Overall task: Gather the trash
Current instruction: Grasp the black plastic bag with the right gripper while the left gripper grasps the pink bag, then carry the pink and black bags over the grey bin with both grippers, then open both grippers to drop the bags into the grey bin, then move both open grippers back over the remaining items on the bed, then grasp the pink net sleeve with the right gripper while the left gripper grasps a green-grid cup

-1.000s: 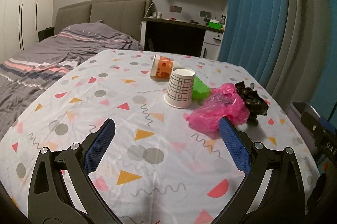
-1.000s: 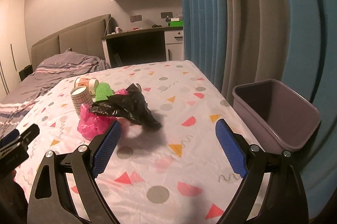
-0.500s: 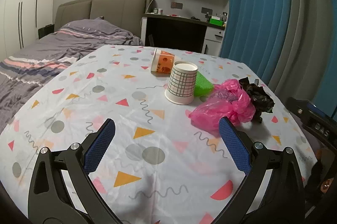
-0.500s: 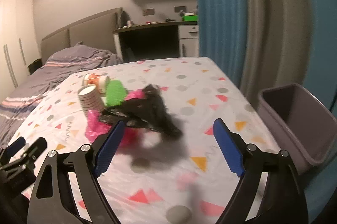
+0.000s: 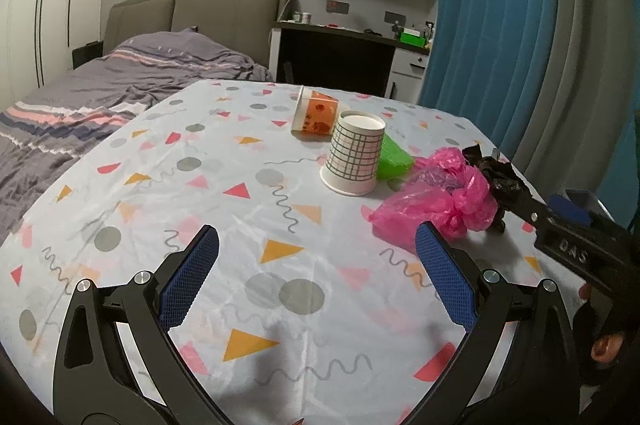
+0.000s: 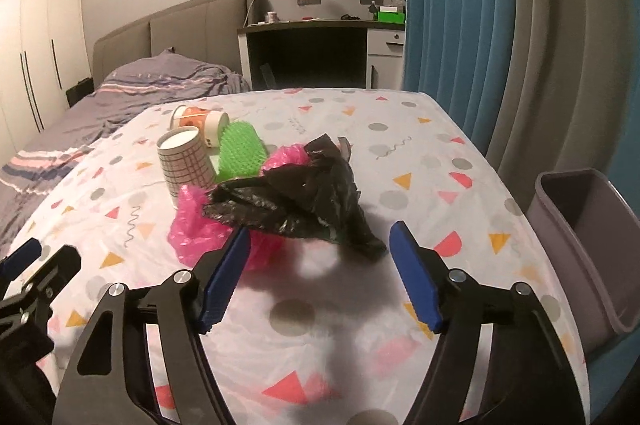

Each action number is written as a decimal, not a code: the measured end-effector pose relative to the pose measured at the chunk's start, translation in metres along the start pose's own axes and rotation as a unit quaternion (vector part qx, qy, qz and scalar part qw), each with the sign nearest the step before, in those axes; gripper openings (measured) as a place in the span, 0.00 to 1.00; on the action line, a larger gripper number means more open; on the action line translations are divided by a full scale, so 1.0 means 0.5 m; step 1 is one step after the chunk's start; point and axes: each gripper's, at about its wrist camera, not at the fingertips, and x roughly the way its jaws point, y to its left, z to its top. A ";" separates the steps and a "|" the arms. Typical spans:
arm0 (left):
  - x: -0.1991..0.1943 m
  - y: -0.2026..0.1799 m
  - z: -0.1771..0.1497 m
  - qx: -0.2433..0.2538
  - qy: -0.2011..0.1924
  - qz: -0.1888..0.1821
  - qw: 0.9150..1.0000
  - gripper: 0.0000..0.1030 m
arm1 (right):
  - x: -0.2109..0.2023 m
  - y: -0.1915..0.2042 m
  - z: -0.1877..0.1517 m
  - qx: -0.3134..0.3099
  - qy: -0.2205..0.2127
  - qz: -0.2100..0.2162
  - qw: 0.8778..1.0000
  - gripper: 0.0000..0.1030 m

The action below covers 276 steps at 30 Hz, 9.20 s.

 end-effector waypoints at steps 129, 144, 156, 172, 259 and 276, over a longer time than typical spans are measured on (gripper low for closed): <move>0.110 -0.801 -0.008 0.163 0.110 -0.443 0.875 0.16 | -0.259 -0.561 -0.068 0.175 -0.119 -0.173 0.962 0.07; 0.157 -0.766 0.011 0.112 0.109 -0.415 0.896 0.77 | -0.232 -0.584 -0.062 0.180 -0.097 -0.167 0.965 0.07; 0.073 -0.643 0.016 0.108 0.035 -0.310 0.944 0.94 | -0.229 -0.571 -0.064 0.190 -0.109 -0.160 0.963 0.47; -0.012 -0.503 0.019 0.126 0.007 -0.227 0.966 0.94 | -0.315 -0.467 -0.075 0.193 -0.135 -0.161 0.958 0.81; 0.334 -0.069 0.137 0.014 0.118 -0.089 0.989 0.78 | 0.209 -0.070 0.056 0.055 0.109 -0.013 0.992 0.38; 0.345 -0.047 0.136 -0.013 0.126 -0.123 0.984 0.60 | 0.206 -0.081 0.053 0.069 0.112 0.004 0.991 0.07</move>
